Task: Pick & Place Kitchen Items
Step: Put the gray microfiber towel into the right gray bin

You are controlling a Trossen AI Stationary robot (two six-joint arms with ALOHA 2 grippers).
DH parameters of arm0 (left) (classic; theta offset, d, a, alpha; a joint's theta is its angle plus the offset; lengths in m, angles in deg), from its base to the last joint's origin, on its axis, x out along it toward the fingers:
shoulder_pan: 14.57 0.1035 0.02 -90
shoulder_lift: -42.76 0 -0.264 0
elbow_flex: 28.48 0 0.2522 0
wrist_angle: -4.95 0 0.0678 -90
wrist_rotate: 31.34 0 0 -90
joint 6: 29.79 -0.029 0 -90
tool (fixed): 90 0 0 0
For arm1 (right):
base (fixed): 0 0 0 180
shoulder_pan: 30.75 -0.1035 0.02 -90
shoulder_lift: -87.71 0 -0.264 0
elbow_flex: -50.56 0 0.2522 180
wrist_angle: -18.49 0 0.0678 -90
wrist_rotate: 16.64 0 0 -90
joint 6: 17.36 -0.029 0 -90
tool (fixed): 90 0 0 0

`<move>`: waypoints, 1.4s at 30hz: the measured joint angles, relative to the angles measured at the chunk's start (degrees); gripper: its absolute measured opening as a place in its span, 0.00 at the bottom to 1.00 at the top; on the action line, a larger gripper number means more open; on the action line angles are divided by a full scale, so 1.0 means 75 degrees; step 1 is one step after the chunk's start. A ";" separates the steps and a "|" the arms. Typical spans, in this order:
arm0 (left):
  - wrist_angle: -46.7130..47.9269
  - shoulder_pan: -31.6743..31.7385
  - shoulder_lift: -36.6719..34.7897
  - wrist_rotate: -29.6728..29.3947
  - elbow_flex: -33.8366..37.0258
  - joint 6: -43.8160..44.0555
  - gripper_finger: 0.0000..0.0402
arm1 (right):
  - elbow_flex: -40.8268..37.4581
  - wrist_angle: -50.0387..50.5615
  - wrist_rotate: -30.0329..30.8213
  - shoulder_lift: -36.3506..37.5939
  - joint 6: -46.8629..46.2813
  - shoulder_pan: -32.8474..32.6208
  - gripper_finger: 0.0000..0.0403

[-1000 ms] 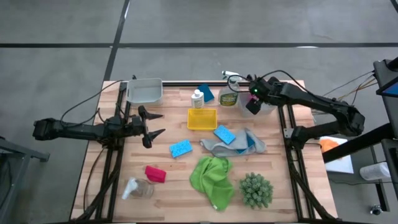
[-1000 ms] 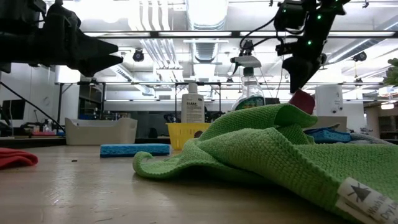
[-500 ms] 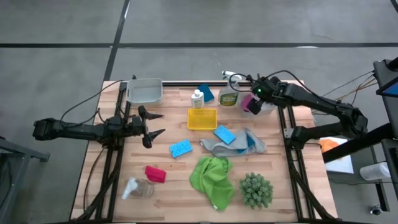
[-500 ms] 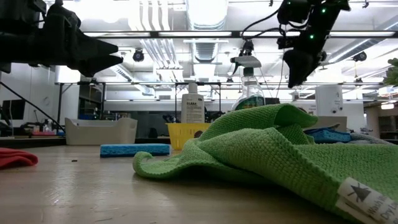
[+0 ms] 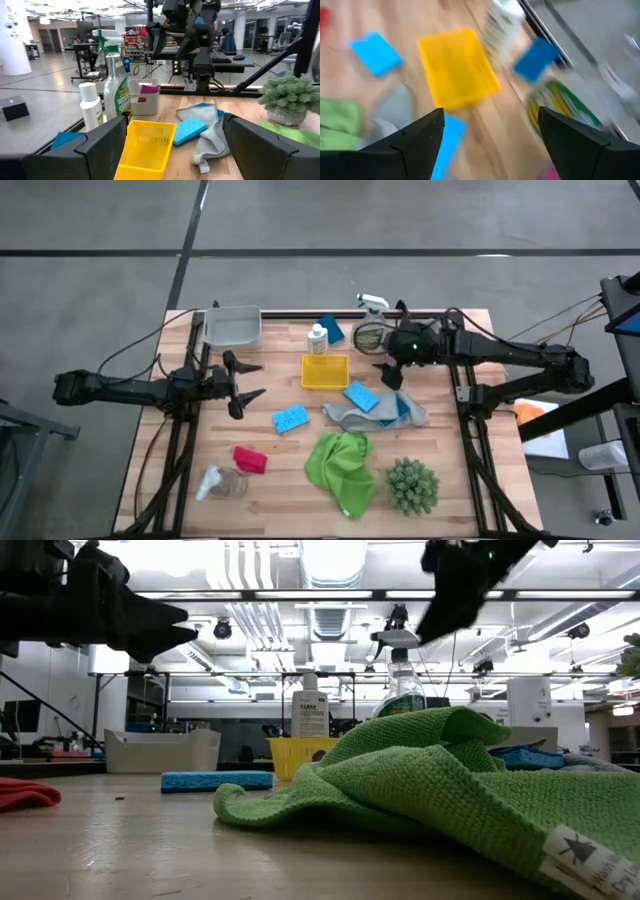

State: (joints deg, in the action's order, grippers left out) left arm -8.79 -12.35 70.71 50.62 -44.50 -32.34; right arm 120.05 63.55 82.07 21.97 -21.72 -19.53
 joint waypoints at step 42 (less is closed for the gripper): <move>-0.0186 0.0003 0.0002 -0.0021 0.0000 0.0374 0.82 | -0.2934 -0.7940 0.0697 -0.2179 -0.0978 -0.3203 0.79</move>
State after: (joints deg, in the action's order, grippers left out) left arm -10.18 -12.33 70.73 50.46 -44.50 -29.53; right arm 98.05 4.00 87.29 5.62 -29.05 -43.55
